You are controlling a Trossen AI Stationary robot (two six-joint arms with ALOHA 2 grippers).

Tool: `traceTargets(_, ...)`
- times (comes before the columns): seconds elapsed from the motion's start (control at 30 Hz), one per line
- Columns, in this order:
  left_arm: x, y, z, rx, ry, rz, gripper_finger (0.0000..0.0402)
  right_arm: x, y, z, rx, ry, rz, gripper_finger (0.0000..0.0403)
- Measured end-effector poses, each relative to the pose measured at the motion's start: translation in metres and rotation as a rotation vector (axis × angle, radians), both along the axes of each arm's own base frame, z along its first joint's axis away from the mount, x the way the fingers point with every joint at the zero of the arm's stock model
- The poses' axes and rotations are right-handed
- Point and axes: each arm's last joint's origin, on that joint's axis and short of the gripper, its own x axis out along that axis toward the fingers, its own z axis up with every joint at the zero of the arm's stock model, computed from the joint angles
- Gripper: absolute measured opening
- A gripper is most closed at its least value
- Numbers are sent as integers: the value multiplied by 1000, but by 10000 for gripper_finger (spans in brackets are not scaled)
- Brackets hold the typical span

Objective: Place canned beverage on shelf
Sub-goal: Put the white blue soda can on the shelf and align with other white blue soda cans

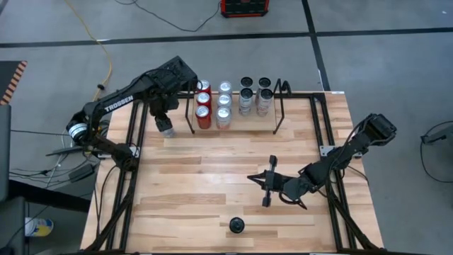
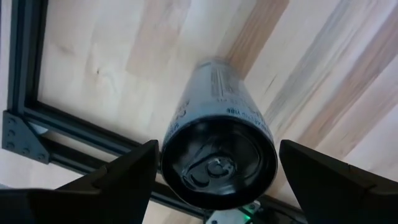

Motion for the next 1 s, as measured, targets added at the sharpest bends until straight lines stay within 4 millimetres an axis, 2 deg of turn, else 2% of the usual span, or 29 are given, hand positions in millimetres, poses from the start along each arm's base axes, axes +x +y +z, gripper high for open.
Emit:
traceTargets(0.17, 2, 2, 0, 16, -17, 1, 312, 0, 0, 0, 0, 0, 0, 26)
traceTargets(0.43, 1, 1, 0, 12, -14, 29, 239, 0, 0, 0, 0, 0, 0, 26)
traceTargets(0.57, 1, 1, 0, 8, -20, 86, 234, 0, 0, 0, 0, 0, 0, 27)
traceTargets(0.7, 0, 0, 0, 13, -31, 244, 234, 0, 0, 0, -1, 0, 0, 27)
traceTargets(0.87, -3, 2, 0, -9, -74, 636, 242, 0, 0, 0, -2, 0, 0, 27)
traceTargets(1.0, -3, 2, 0, -34, -100, 758, 246, 0, 0, 0, -4, 3, 1, 27)
